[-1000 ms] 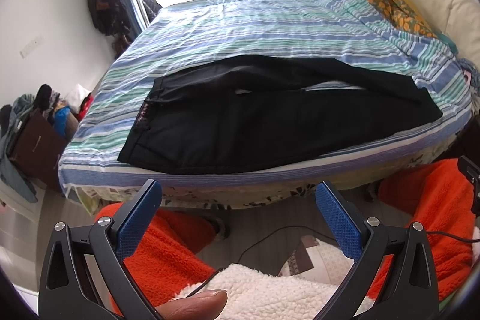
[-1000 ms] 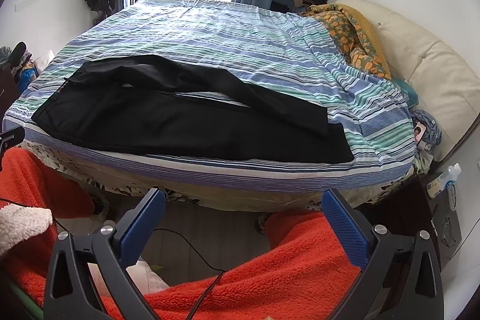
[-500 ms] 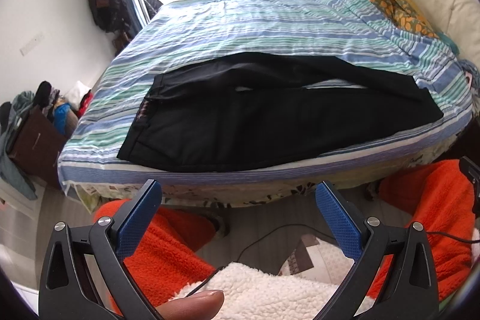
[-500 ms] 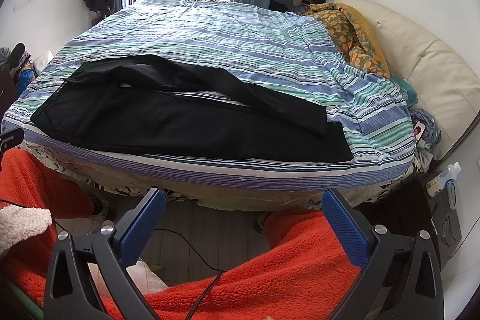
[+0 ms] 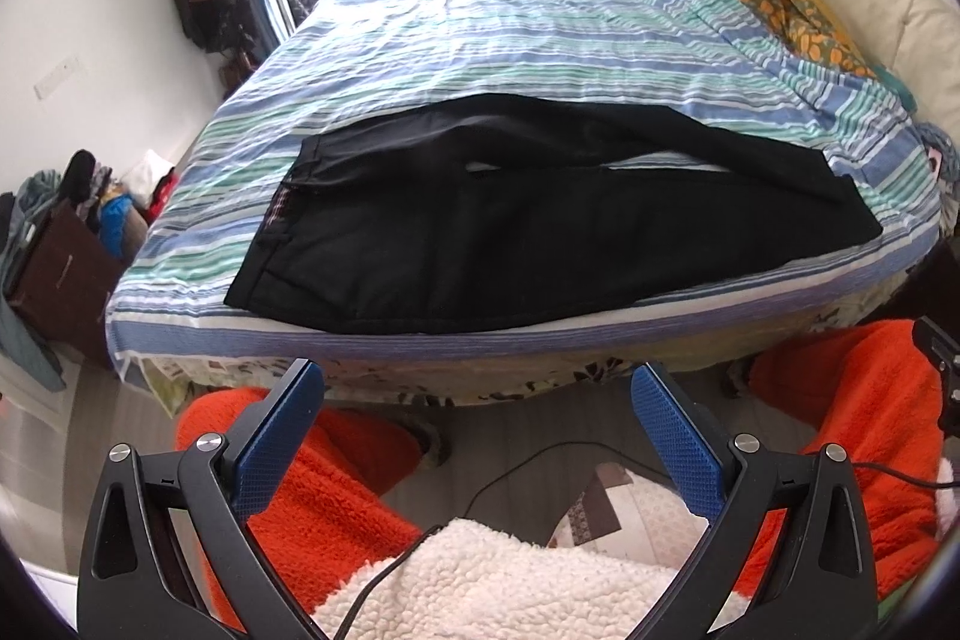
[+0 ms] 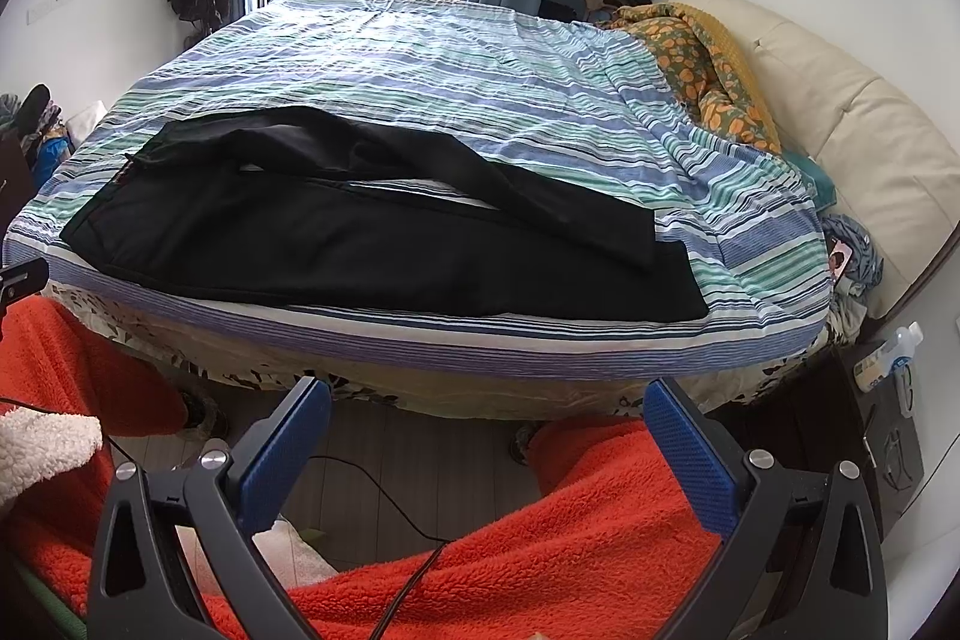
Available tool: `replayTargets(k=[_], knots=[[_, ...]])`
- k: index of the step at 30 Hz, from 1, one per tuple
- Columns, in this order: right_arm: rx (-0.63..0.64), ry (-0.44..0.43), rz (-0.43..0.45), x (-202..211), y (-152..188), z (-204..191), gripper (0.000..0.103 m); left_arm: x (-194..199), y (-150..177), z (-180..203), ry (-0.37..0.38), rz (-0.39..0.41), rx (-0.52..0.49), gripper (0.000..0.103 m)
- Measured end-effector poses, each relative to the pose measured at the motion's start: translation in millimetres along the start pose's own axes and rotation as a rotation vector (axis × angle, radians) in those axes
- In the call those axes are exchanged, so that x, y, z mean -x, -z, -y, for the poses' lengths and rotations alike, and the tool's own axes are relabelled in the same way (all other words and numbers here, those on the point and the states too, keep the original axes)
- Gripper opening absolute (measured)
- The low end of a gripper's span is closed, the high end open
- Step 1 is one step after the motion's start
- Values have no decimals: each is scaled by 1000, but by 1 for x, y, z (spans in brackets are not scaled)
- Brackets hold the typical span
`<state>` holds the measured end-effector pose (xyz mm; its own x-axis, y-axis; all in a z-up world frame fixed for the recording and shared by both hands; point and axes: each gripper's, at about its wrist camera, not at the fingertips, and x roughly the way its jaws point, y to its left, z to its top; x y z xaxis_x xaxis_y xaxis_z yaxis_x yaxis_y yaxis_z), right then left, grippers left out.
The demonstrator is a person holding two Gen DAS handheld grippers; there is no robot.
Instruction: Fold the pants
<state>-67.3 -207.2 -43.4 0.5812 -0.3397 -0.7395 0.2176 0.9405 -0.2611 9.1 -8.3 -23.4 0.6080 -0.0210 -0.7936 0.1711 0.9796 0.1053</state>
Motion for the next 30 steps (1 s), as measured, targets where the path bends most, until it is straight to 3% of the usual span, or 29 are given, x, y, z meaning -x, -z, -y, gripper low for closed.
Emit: replayTargets(k=[2, 4, 7, 8, 9, 12, 14, 15, 20, 22, 25, 27, 28, 29, 30], knots=[[-2, -62, 78, 6, -4, 13, 103, 1, -4, -2, -2, 9, -11, 102], [-20, -92, 241, 16, -21, 46, 102, 5, -16, -9, -40, 57, -15, 102], [-75, 2, 493, 15, -50, 112, 103, 9, -37, -24, -120, 135, -2, 102], [-86, 13, 540, 2, -58, 132, 103, 9, -42, -28, -128, 148, 17, 102], [-80, 4, 522, -21, -69, 145, 103, 8, -46, -31, -123, 151, 41, 102], [-40, -58, 139, -135, -88, 164, 102, -3, -45, -31, -53, 114, 101, 102], [0, -115, 29, -192, -81, 162, 87, -14, -39, -20, -19, 63, 82, 102], [39, -121, -10, -214, -75, 159, 87, -19, -35, -13, -17, 39, 58, 102], [278, -112, -109, -291, -66, 134, 74, -40, -25, 8, -47, -39, -2, 102], [383, -75, -114, -309, -65, 121, 66, -49, -26, 10, -46, -68, 7, 102], [453, -33, -109, -331, -67, 114, 64, -65, -28, 13, -58, -111, 2, 102], [470, -34, -109, -339, -72, 114, 47, -77, -30, 18, -64, -147, -6, 102], [478, -31, -120, -341, -79, 116, 11, -84, -31, 20, -68, -167, -11, 102], [468, -46, -133, -343, -89, 121, 4, -89, -32, 21, -70, -185, -13, 102], [443, -58, -141, -342, -105, 129, 4, -93, -33, 23, -73, -202, -16, 102]])
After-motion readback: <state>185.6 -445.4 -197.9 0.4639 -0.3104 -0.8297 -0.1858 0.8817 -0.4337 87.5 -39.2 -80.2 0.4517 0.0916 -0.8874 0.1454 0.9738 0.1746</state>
